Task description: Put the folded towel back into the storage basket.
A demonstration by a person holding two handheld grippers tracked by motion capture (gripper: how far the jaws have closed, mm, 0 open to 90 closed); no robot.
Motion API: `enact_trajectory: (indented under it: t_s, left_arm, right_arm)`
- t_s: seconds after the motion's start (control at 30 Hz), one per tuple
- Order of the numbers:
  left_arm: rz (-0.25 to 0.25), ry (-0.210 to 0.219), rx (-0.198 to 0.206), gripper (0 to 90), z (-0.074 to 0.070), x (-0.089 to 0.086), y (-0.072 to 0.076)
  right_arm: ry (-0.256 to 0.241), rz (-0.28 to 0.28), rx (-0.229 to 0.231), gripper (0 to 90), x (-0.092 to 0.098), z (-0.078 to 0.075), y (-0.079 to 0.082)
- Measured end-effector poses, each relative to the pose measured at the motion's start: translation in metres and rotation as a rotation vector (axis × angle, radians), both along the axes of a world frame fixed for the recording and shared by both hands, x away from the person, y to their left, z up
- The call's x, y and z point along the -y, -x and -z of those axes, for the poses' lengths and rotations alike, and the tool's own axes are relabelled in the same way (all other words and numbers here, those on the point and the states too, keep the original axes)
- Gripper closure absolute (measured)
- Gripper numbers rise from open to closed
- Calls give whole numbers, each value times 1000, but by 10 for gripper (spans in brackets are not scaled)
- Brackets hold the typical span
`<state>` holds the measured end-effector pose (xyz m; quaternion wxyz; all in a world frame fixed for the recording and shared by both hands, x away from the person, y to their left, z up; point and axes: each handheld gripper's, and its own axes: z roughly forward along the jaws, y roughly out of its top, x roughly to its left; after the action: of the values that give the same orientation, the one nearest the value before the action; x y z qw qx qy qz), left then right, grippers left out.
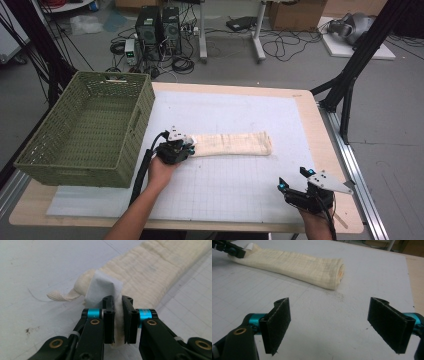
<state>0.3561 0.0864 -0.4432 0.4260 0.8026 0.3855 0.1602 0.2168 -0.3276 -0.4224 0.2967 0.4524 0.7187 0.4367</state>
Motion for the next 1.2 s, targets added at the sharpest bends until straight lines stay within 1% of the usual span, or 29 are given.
enact_trajectory:
  t_s: [0.1,0.17,0.27,0.3,0.37,0.5,0.53,0.63,0.77,0.8,0.83,0.87,0.93,1.0,1.03,1.07,1.1,1.13,1.2]
  left_arm:
    - [21,10,8,811,-3,-3,8]
    - [40,6,7,811,-4,-6,14]
    - [43,32,8,811,-5,-12,24]
    - [47,37,7,811,-5,-16,30]
    - [53,42,4,811,-5,-20,35]
    - [52,33,3,811,-3,-25,41]
    - [47,47,1,811,-2,-28,44]
    - [51,48,5,811,-3,-31,47]
    - [49,51,21,811,-5,-35,52]
    - [48,52,24,810,-5,-37,53]
    - [47,57,25,810,-5,-38,54]
    - [49,67,22,810,-4,-40,57]
    - [50,67,21,810,-3,-40,58]
    - [54,80,24,809,-2,-42,62]
    - [54,80,24,809,-2,-42,62]
    - [54,83,27,809,-2,-44,63]
    - [55,83,30,808,-2,-45,64]
    - [53,85,33,807,-2,-45,64]
    - [53,92,40,806,-1,-47,65]
  right_arm:
    - [1,0,3,175,0,0,0]
    - [-1,2,-2,175,-1,0,0]
    - [-1,3,0,175,0,0,0]
    - [-3,3,-2,175,-1,0,0]
    - [0,-1,5,175,-1,0,0]
    - [-11,-5,-1,175,-3,-1,-2]
    - [-15,-9,-6,175,-4,-1,-3]
    - [-28,-31,-13,172,-8,-2,-9]
    - [-18,-56,-35,167,-18,-2,-18]
    - [-18,-56,-35,167,-18,-2,-18]
    - [-9,-75,-29,167,-23,-4,-25]
    - [-7,-79,-35,167,-26,-4,-28]
    - [-12,-84,-44,168,-32,-5,-38]
    - [-16,-84,-58,172,-38,-4,-48]
    - [-16,-84,-58,172,-38,-4,-48]
    - [-18,-82,-67,176,-42,-3,-54]
    - [-15,-84,-70,180,-45,-2,-59]
    - [-9,-88,-87,185,-52,0,-71]
    - [-3,-95,-107,185,-59,2,-83]
